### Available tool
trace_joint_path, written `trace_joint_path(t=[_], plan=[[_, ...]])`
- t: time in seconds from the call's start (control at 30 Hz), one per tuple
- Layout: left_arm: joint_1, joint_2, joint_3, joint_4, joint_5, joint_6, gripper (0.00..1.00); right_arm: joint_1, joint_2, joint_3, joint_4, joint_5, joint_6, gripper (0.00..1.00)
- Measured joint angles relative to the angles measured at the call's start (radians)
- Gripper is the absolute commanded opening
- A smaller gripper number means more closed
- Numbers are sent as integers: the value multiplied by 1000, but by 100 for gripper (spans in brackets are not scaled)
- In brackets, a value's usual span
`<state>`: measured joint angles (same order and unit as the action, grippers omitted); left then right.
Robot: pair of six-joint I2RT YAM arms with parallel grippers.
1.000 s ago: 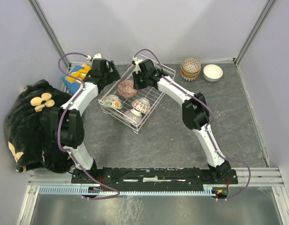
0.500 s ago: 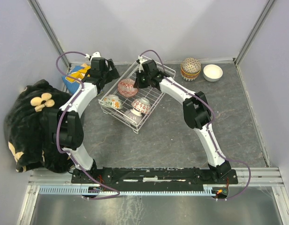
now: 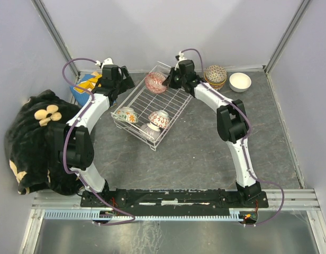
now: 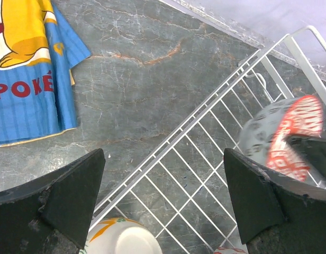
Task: Unload the bowls from the dish rack
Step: Pick up the bowl from the dish rack, then place the bowl with the bowl.
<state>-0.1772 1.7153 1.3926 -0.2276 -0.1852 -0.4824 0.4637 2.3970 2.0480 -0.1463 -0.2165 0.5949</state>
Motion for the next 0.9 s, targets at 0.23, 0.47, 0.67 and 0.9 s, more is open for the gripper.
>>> trace_joint_path(t=[0.23, 0.47, 0.67, 0.9], plan=[[0, 0, -6, 5, 3, -23, 99, -67, -139, -42, 73, 2, 50, 1], [0, 0, -6, 7, 7, -26, 99, -196, -306, -42, 5, 93, 9, 1], [0, 0, -5, 16, 13, -33, 99, -332, -381, -42, -122, 207, -70, 1], [0, 0, -5, 20, 15, -41, 99, -448, -386, -45, -286, 305, -149, 1]])
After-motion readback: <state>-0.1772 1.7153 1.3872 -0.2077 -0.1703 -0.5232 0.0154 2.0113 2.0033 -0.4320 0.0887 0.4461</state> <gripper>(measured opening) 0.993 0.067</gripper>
